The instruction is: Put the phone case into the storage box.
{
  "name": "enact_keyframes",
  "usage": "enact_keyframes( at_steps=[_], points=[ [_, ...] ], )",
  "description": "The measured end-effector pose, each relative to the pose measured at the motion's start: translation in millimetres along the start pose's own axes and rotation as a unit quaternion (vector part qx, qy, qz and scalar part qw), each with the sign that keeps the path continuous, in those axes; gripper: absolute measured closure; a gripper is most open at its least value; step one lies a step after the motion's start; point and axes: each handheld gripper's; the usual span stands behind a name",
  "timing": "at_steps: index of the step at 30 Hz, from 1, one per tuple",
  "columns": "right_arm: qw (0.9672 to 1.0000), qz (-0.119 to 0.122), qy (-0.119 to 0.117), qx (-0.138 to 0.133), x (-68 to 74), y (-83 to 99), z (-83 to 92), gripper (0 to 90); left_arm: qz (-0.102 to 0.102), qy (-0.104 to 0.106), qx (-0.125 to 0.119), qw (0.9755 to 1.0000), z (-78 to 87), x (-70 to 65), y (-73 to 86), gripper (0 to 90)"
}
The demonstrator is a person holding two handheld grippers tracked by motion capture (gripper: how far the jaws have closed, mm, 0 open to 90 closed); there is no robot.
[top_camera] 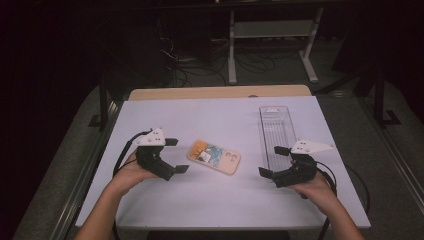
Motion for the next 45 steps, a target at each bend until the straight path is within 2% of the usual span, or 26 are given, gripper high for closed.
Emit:
enact_keyframes(
  at_steps=[3, 4, 5, 16, 19, 26, 32, 34, 36, 41, 45],
  points=[
    [1.0000, 0.002, 0.000, 0.000, -0.1, 0.3, 0.1, 0.3, -0.008, 0.001, 0.001, 1.0000, -2.0, 1.2, -2.4, 0.0],
    [1.0000, 0.005, 0.001, 0.000, -0.5, 0.5, -0.1, 0.3, -0.004, 0.002, 0.002, 1.0000, -2.8, 0.6, -3.2, 0.0],
    [1.0000, 0.005, 0.001, 0.000, -0.5, 0.6, -0.1, 0.3, -0.010, 0.001, 0.002, 0.9999, -3.6, 1.5, -4.1, 0.0],
    [1.0000, 0.007, 0.003, 0.000, -0.1, 0.8, -0.1, 0.3, -0.014, 0.008, 0.005, 0.9999, -16.2, 5.3, -14.8, 0.0],
    [1.0000, 0.007, 0.002, 0.000, -0.2, 0.9, -0.1, 0.3, -0.013, 0.008, 0.000, 0.9999, -18.8, 8.1, -17.7, 0.0],
    [1.0000, 0.007, 0.002, 0.000, -0.3, 0.9, 0.0, 0.3, -0.013, 0.006, 0.009, 0.9999, -25.7, 16.3, -20.7, 0.0],
    [1.0000, 0.005, 0.003, 0.001, 0.2, 0.7, 0.0, 0.3, -0.012, 0.001, 0.012, 0.9999, -31.8, 25.0, -23.3, 4.6],
    [1.0000, 0.005, 0.003, 0.002, 0.3, 0.8, -0.2, 0.3, -0.014, -0.001, 0.013, 0.9998, -33.3, 28.2, -24.5, 7.2],
    [1.0000, 0.007, 0.003, 0.001, 0.2, 0.7, -0.3, 0.3, -0.014, -0.002, 0.010, 0.9999, -34.9, 30.0, -25.3, 13.8],
    [1.0000, 0.006, 0.004, 0.001, 0.2, 0.8, -0.3, 0.3, -0.015, -0.008, 0.018, 0.9997, -41.8, 34.1, -26.4, 24.6],
    [1.0000, 0.006, 0.004, 0.001, 0.4, 0.8, -0.3, 0.3, -0.014, -0.027, 0.031, 0.9990, -53.1, 38.9, -27.5, 39.2]
  ],
)
Point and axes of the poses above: each handheld gripper's, and its own axes: z roughly backward along the jaws, y roughly out of its underside, x roughly to its left, and after that the axes turned 9 degrees about x, right-handed
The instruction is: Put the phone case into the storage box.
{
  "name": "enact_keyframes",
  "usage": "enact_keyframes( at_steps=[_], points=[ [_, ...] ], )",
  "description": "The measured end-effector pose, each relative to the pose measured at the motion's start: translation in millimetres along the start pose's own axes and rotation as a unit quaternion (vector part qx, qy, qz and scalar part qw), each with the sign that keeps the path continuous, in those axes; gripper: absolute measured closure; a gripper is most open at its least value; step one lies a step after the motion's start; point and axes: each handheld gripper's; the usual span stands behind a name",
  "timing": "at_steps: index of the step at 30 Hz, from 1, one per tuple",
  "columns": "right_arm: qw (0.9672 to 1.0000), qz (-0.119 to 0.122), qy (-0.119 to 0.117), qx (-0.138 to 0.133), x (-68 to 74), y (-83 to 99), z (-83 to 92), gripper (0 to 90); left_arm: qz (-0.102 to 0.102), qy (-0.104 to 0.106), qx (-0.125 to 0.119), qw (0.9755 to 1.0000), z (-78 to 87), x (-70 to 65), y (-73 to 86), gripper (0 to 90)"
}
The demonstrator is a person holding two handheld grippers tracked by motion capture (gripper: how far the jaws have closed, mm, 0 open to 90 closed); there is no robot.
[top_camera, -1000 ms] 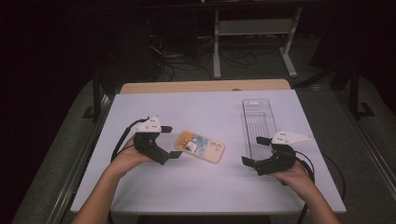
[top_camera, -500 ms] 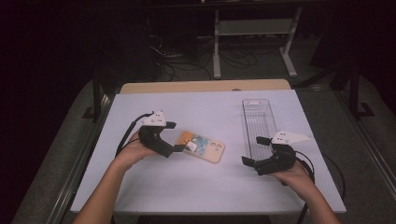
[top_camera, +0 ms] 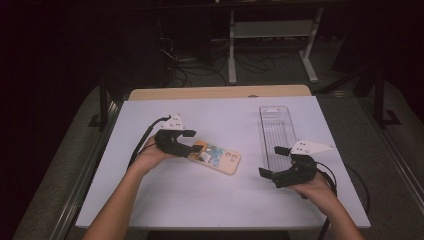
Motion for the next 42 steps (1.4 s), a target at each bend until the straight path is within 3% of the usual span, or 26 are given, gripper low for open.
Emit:
enact_keyframes(
  at_steps=[6, 14, 20, 25, 26, 31, 38, 42],
  points=[
    [1.0000, 0.001, 0.000, 0.000, -0.3, 0.1, 0.0, 0.3, 0.022, -0.017, 0.014, 0.9995, -16.0, 9.2, -3.4, 55.6],
    [1.0000, 0.002, 0.001, 0.001, 0.4, 0.3, 0.3, 0.3, 0.026, -0.030, 0.056, 0.9977, -34.3, 24.0, -8.1, 75.4],
    [1.0000, 0.002, 0.000, 0.001, 0.0, 0.3, 0.4, 0.4, 0.046, -0.034, 0.064, 0.9963, -46.8, 35.1, -4.9, 89.5],
    [1.0000, 0.001, 0.000, 0.001, -0.1, 0.3, 0.3, 0.4, 0.057, -0.037, 0.077, 0.9947, -57.6, 42.6, -0.1, 89.8],
    [1.0000, 0.001, 0.000, 0.001, -0.1, 0.3, 0.3, 0.4, 0.068, -0.035, 0.072, 0.9944, -60.6, 42.5, 0.9, 89.8],
    [1.0000, 0.001, 0.000, 0.001, -0.1, 0.4, 0.5, 0.3, 0.080, -0.041, 0.074, 0.9932, -66.3, 45.5, 4.0, 89.8],
    [1.0000, 0.001, 0.000, 0.001, 0.0, 0.4, 0.5, 0.4, 0.070, -0.038, 0.086, 0.9931, -64.2, 47.4, 5.1, 89.9],
    [1.0000, 0.001, 0.000, 0.001, 0.0, 0.4, 0.5, 0.4, 0.084, -0.030, 0.085, 0.9924, -62.8, 45.0, 6.2, 90.0]
  ],
)
Point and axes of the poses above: each handheld gripper's, and its own axes: z roughly backward along the jaws, y roughly out of its underside, x roughly to its left, and after that the axes turned 9 degrees about x, right-handed
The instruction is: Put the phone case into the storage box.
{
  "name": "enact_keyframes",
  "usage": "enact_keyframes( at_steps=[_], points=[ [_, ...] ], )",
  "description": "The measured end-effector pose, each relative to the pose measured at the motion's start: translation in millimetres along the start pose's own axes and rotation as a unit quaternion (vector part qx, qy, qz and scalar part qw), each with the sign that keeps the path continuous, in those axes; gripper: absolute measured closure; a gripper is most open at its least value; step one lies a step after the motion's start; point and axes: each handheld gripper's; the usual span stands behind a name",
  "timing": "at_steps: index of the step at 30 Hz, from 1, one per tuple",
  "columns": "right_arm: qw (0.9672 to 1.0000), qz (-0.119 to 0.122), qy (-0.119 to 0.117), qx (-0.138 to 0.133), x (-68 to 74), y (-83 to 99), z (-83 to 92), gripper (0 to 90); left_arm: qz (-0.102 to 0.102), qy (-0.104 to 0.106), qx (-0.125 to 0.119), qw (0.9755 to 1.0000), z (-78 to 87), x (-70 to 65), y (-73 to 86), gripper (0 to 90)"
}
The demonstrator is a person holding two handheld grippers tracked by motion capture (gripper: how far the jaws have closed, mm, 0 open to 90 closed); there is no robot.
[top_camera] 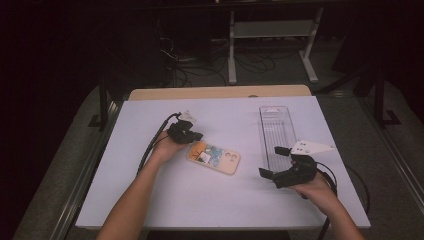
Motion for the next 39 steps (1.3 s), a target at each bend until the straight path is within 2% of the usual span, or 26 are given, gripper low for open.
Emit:
enact_keyframes(
  at_steps=[10, 14, 19, 20, 25, 32, 35, 39],
  points=[
    [1.0000, 0.000, 0.001, 0.000, 0.0, 0.0, 0.0, 0.4, -0.017, 0.010, 0.018, 0.9996, 10.9, -5.8, 11.7, 90.0],
    [1.0000, 0.000, 0.001, 0.000, 0.1, 0.0, -0.1, 0.4, -0.011, 0.020, 0.019, 0.9996, 15.1, -8.5, 18.0, 90.0],
    [1.0000, 0.000, 0.002, 0.000, 0.0, 0.0, -0.1, 0.4, -0.023, 0.020, 0.045, 0.9985, 19.1, -15.4, 27.6, 90.0],
    [1.0000, 0.000, 0.002, -0.001, 0.0, 0.0, -0.1, 0.4, -0.018, 0.024, 0.037, 0.9989, 20.0, -17.0, 30.0, 90.0],
    [1.0000, 0.000, 0.002, -0.001, 0.0, 0.0, -0.1, 0.3, -0.027, 0.031, 0.045, 0.9981, 25.9, -21.2, 37.9, 90.0],
    [1.0000, -0.002, 0.002, 0.000, 0.4, -0.1, -0.2, 0.4, -0.046, 0.038, 0.059, 0.9965, 35.9, -39.1, 50.3, 90.0],
    [1.0000, -0.001, 0.003, 0.000, 0.1, -0.1, -0.2, 0.4, -0.044, 0.040, 0.061, 0.9963, 38.2, -45.0, 53.6, 90.0],
    [1.0000, -0.004, 0.003, 0.001, 0.6, -0.3, -0.4, 0.4, -0.053, 0.049, 0.064, 0.9953, 42.8, -59.3, 61.2, 90.0]
  ],
)
Point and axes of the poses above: each handheld gripper's, and its own axes: z roughly backward along the jaws, y roughly out of its underside, x roughly to its left, and after that the axes turned 9 degrees about x, right-handed
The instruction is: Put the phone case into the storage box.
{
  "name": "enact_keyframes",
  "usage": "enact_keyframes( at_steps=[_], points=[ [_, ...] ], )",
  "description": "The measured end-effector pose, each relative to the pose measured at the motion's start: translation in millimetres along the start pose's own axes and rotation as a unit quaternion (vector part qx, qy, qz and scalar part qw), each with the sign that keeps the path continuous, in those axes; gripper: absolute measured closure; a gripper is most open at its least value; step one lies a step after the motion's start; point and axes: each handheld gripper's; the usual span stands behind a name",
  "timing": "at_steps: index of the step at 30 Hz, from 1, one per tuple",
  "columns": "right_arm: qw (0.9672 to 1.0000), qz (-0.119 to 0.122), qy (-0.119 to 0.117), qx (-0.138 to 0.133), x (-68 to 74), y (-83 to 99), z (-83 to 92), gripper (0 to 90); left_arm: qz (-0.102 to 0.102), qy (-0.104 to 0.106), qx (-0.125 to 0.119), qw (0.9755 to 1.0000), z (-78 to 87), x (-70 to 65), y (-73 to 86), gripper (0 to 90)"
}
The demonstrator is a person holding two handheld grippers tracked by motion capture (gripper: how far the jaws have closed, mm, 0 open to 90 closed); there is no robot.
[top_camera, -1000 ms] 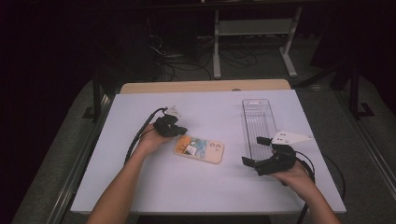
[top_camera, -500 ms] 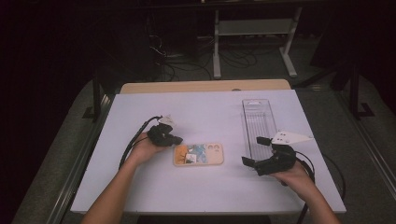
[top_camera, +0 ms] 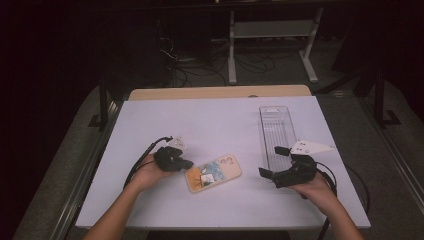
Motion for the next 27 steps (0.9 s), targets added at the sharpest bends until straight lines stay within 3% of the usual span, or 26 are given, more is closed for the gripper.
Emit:
enact_keyframes(
  at_steps=[5, 10, 11, 12, 14, 17, 19, 21, 22, 27],
  points=[
    [1.0000, 0.001, 0.003, 0.001, 0.7, 0.1, 0.2, 0.4, -0.017, -0.004, 0.006, 0.9998, 3.2, -9.4, 5.7, 90.0],
    [1.0000, 0.003, 0.004, 0.000, 0.9, 0.1, -0.4, 0.4, 0.007, 0.000, -0.025, 0.9997, 11.5, -8.0, 8.5, 89.3],
    [1.0000, 0.003, 0.004, 0.000, 0.9, 0.1, -0.4, 0.4, 0.007, 0.000, -0.025, 0.9997, 11.5, -8.0, 8.5, 86.2],
    [1.0000, 0.002, 0.006, 0.002, 0.9, 0.0, -0.1, 0.4, 0.020, 0.007, -0.046, 0.9987, 16.1, -9.7, 8.5, 83.9],
    [1.0000, 0.002, 0.006, 0.002, 0.8, 0.0, -0.2, 0.4, 0.015, 0.004, -0.052, 0.9985, 19.7, -10.0, 8.5, 77.8],
    [1.0000, 0.002, 0.007, 0.002, 0.9, 0.0, -0.3, 0.4, 0.014, 0.003, -0.082, 0.9965, 33.6, -13.4, 10.7, 64.9],
    [1.0000, 0.002, 0.007, 0.002, 1.0, 0.0, -0.4, 0.4, 0.023, 0.009, -0.088, 0.9958, 39.7, -15.9, 13.0, 56.4],
    [1.0000, 0.004, 0.007, 0.000, 1.0, 0.1, -0.8, 0.4, 0.016, 0.005, -0.098, 0.9951, 46.2, -17.1, 16.1, 51.4],
    [1.0000, 0.003, 0.008, 0.002, 1.1, 0.0, -0.5, 0.4, 0.029, 0.008, -0.106, 0.9939, 48.8, -19.4, 18.2, 48.0],
    [1.0000, 0.003, 0.007, 0.002, 0.8, 0.1, -0.4, 0.4, 0.034, -0.011, -0.121, 0.9920, 61.2, -25.3, 31.6, 36.2]
  ],
)
Point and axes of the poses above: each handheld gripper's, and its own axes: z roughly backward along the jaws, y roughly out of its underside, x roughly to its left, and after that the axes turned 9 degrees about x, right-handed
